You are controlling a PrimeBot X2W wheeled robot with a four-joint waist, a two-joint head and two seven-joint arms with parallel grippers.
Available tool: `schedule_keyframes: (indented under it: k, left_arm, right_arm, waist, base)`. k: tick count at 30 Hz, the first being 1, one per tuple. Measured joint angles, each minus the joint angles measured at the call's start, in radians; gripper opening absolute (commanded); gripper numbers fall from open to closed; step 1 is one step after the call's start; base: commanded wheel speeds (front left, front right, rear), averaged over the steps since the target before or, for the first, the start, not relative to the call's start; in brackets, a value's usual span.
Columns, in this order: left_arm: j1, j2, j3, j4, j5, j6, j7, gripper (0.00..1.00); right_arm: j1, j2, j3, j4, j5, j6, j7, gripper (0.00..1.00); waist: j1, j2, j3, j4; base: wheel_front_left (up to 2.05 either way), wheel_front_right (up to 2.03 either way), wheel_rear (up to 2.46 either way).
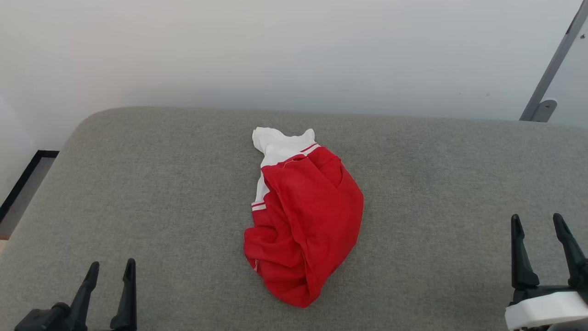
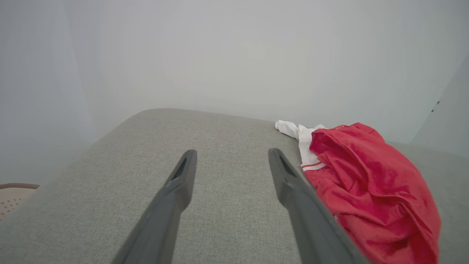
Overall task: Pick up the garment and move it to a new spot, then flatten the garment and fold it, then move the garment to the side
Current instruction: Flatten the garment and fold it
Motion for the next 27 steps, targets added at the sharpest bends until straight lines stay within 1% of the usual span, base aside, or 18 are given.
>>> schedule_keyframes:
  k: [8,12,15,21,27]
  left_arm:
    - [-0.002,0.009,-0.020,-0.006,-0.001,0.000,0.000,1.00]
    - [-0.012,0.009,-0.038,0.000,-0.004,0.000,0.000,1.00]
    - [-0.032,0.007,-0.050,0.008,-0.016,0.000,0.000,1.00]
    - [-0.078,-0.012,-0.089,0.021,-0.035,0.000,0.000,1.00]
    - [-0.123,-0.034,-0.135,0.031,-0.057,0.000,0.000,1.00]
  right_arm:
    - [0.002,-0.004,0.035,-0.006,-0.004,0.000,0.000,1.00]
    - [-0.019,-0.023,0.095,0.009,0.002,0.000,0.013,1.00]
    - [-0.056,-0.049,0.160,0.029,0.023,0.000,0.048,1.00]
    - [-0.154,-0.130,0.320,0.093,0.089,0.000,0.181,1.00]
    - [-0.287,-0.207,0.488,0.186,0.168,0.000,0.408,1.00]
  waist:
    - [0.0000,0.0000,0.007,0.012]
    - [0.0000,0.0000,0.019,0.032]
    - [0.0000,0.0000,0.028,0.058]
    - [0.0000,0.0000,0.056,0.128]
    - [0.0000,0.0000,0.098,0.205]
  base:
    - [0.00,0.00,0.00]
    - [0.00,0.00,0.00]
    - [0.00,0.00,0.00]
    - [0.00,0.00,0.00]
    - [0.00,0.00,0.00]
